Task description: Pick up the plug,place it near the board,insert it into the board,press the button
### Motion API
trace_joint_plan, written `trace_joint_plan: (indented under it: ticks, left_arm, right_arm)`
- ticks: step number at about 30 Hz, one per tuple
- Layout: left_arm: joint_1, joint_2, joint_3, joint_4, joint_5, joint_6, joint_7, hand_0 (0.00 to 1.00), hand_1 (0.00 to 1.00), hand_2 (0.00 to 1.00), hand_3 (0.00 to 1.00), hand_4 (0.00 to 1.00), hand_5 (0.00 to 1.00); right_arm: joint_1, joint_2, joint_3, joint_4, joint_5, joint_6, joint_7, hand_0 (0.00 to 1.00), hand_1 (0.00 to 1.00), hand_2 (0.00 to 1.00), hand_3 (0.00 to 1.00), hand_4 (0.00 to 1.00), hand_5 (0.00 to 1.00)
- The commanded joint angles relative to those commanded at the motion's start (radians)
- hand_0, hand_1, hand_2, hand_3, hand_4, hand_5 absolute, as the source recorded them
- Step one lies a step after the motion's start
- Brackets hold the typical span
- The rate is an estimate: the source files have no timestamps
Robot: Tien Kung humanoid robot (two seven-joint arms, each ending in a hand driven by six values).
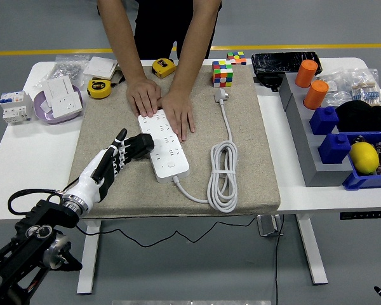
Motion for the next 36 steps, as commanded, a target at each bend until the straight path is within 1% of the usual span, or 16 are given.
trace_joint_plan:
  ticks: [2,4,6,7,11,14,16,21,24,33,36]
  left_arm:
    - [0.001,-0.001,-0.004,-0.005,0.024,0.004,-0.006,0.998,0.998,0.928,0.897,0.998,0.998]
    - [-0.001,-0.001,-0.010,-0.010,0.067,0.007,-0.001,0.998,0.998,0.928,0.897,0.998,0.998]
    - [-0.006,0.000,-0.011,-0.003,0.110,-0.001,0.012,0.998,0.996,0.922,0.889,0.998,0.998]
    - [-0.010,0.001,-0.008,0.002,0.117,-0.006,0.017,0.998,0.996,0.922,0.889,0.998,0.998]
    - [-0.031,0.001,0.025,0.036,0.084,-0.030,0.023,0.998,0.996,0.922,0.889,0.998,0.998]
    - [-0.065,0.005,0.048,0.076,0.083,-0.040,0.024,0.998,0.996,0.923,0.890,0.998,0.998]
    - [-0.081,0.008,0.054,0.086,0.102,-0.035,0.026,0.998,0.996,0.923,0.890,0.998,0.998]
    - [-0.095,0.005,0.052,0.084,0.165,-0.016,0.028,0.998,0.997,0.920,0.888,0.998,0.998]
    - [-0.098,0.002,0.057,0.081,0.199,-0.012,0.033,0.998,0.995,0.918,0.885,0.998,0.998]
    - [-0.104,0.007,0.061,0.074,0.243,-0.006,0.045,0.998,0.995,0.916,0.876,0.998,0.998]
    - [-0.108,0.006,0.063,0.083,0.247,-0.006,0.044,0.998,0.994,0.916,0.875,0.998,0.998]
  right_arm:
    - [0.000,0.000,-0.001,0.000,0.001,0.000,0.000,0.998,0.836,0.737,0.745,0.998,0.826]
    - [0.000,0.000,-0.001,0.000,0.002,0.000,0.000,0.998,0.836,0.737,0.745,0.998,0.826]
    - [0.001,-0.001,-0.001,0.000,0.002,0.000,0.000,0.998,0.836,0.736,0.745,0.998,0.825]
    - [0.002,-0.001,-0.002,0.000,0.003,0.000,0.000,0.998,0.836,0.736,0.745,0.998,0.825]
    - [0.005,-0.001,-0.002,0.000,0.005,0.000,0.001,0.998,0.836,0.736,0.745,0.998,0.825]
    - [0.007,0.000,-0.005,0.000,0.007,0.001,0.002,0.998,0.836,0.730,0.745,0.998,0.826]
    - [0.008,0.000,-0.005,0.000,0.007,0.001,0.001,0.998,0.836,0.730,0.745,0.998,0.826]
    - [0.006,-0.001,0.000,0.000,0.005,0.001,-0.001,0.998,0.836,0.731,0.745,0.998,0.826]
    - [0.004,-0.001,0.004,0.000,0.002,0.001,-0.002,0.998,0.836,0.731,0.745,0.998,0.826]
    - [0.012,-0.001,-0.002,0.000,0.011,0.000,0.002,0.998,0.835,0.730,0.744,0.998,0.826]
    - [0.012,-0.002,-0.001,0.000,0.010,-0.001,0.001,0.998,0.836,0.730,0.744,0.998,0.826]
